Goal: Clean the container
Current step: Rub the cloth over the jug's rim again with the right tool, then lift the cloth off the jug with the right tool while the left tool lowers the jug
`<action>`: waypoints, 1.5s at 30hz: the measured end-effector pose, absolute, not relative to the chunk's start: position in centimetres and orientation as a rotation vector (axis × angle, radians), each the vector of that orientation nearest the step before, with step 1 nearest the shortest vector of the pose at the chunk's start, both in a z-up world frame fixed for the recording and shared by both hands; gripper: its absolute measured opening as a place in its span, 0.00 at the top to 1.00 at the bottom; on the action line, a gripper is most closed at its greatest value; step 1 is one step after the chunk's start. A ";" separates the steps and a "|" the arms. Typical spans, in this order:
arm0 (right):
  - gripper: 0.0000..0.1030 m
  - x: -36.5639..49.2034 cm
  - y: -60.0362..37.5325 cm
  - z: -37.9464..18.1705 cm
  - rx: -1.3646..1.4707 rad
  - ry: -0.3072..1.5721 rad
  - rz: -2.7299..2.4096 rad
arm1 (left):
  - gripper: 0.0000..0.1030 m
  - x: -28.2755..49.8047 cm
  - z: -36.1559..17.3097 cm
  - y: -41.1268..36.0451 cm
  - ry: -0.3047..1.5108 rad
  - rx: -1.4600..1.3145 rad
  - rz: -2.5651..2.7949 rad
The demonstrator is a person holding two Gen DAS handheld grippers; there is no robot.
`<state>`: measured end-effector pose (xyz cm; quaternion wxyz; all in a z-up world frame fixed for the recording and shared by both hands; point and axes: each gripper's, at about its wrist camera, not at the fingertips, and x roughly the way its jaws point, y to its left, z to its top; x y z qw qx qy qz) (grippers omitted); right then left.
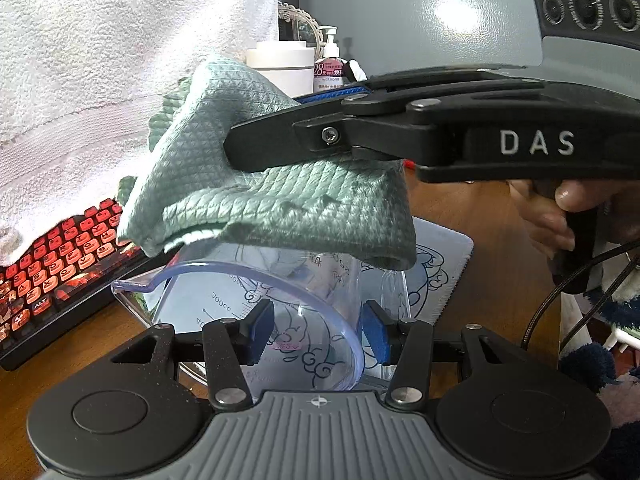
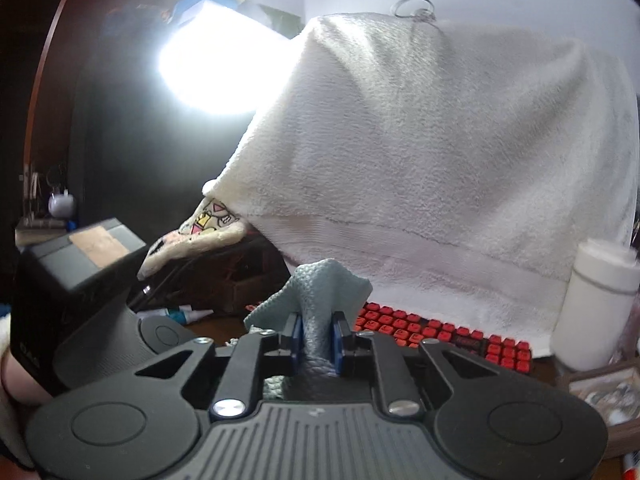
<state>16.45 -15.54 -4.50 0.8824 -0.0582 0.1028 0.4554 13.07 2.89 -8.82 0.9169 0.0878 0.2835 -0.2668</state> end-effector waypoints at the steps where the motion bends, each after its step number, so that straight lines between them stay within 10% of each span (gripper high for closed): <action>1: 0.83 16.7 -15.7 -4.6 -0.102 0.223 0.949 | 0.53 13.1 -8.8 2.9 0.583 0.180 -0.549; 45: 0.85 17.4 -18.4 -5.3 -0.030 0.242 0.810 | 0.53 13.2 -8.8 3.2 0.585 0.176 -0.551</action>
